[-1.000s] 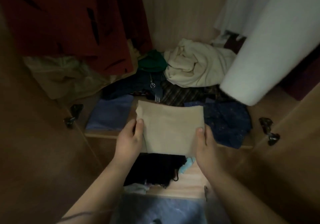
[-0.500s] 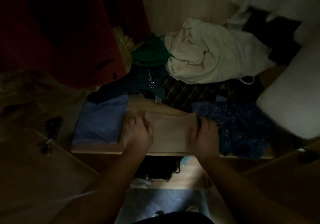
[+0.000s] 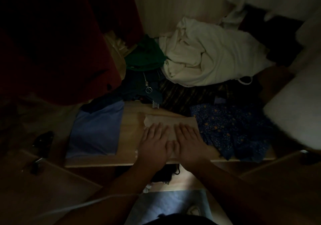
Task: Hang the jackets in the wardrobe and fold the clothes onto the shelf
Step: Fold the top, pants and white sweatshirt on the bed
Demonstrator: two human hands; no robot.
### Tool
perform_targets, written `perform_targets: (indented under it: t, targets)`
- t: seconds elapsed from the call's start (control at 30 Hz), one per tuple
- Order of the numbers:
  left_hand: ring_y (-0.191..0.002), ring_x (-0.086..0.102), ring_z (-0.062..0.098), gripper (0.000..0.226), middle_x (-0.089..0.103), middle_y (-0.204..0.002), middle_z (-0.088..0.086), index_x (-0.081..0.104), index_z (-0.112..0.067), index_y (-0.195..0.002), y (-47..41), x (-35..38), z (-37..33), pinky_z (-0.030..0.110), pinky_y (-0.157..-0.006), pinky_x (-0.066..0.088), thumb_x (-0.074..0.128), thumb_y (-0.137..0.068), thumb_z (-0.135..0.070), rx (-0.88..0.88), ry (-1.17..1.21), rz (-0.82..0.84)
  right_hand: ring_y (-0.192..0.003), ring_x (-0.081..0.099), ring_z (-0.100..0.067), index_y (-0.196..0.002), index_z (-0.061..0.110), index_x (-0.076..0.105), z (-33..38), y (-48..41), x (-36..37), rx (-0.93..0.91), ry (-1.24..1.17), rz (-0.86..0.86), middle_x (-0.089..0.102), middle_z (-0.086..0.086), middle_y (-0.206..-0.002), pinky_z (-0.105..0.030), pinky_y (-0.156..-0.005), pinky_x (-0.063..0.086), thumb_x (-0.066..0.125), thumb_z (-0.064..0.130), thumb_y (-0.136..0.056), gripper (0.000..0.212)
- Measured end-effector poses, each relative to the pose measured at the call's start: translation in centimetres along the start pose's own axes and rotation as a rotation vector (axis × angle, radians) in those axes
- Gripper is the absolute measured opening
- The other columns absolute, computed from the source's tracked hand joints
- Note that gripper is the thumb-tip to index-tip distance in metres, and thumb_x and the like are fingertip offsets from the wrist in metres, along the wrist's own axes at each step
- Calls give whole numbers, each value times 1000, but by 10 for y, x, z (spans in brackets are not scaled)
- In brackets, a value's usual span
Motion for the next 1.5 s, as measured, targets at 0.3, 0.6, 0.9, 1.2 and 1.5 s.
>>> perform_targets:
  t: [0.3,0.6,0.9,1.2,1.5]
  targets:
    - [-151,15,26,81,24,-163,5,27,-25,-156,0,-10,-1,45,-123,9,6,-84,-55,4,37,144,-136,44,-31,-140,11,52,-11,25,-31,108,-80,-27,53,-11,-143,-49,-115,30,29,48,-93,64]
    - [-145,27,29,82,36,-157,9,34,-17,-152,75,-59,-133,37,-120,21,12,-85,-60,293,150,179,-141,38,-29,-145,17,44,-72,191,-85,406,-79,-133,45,-10,-150,-45,-113,35,34,47,-92,62]
    - [-148,25,26,84,32,-161,4,27,-26,-155,276,9,-367,40,-120,23,7,-81,-61,888,-8,340,-140,41,-28,-144,19,47,-111,539,-93,1046,-48,-198,48,-6,-148,-43,-113,38,42,44,-86,63]
    - [-146,31,29,87,37,-158,8,32,-21,-154,578,49,-539,39,-120,23,6,-81,-62,1418,22,499,-141,37,-28,-147,18,43,-23,907,-89,1681,-62,-335,47,-6,-149,-43,-112,37,31,49,-91,64]
    - [-131,49,34,78,54,-143,14,50,-12,-143,730,60,-617,42,-110,38,21,-86,-57,1703,93,568,-149,22,-24,-154,22,29,12,1056,-84,1971,-141,-429,31,-2,-160,-40,-117,26,44,43,-99,61]
Point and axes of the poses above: each hand's wrist, its own y-axis away from the middle knuckle, its own x-axis out of the palm, z = x × y, the point moved 6 cm from there along -y, towards the middle knuckle
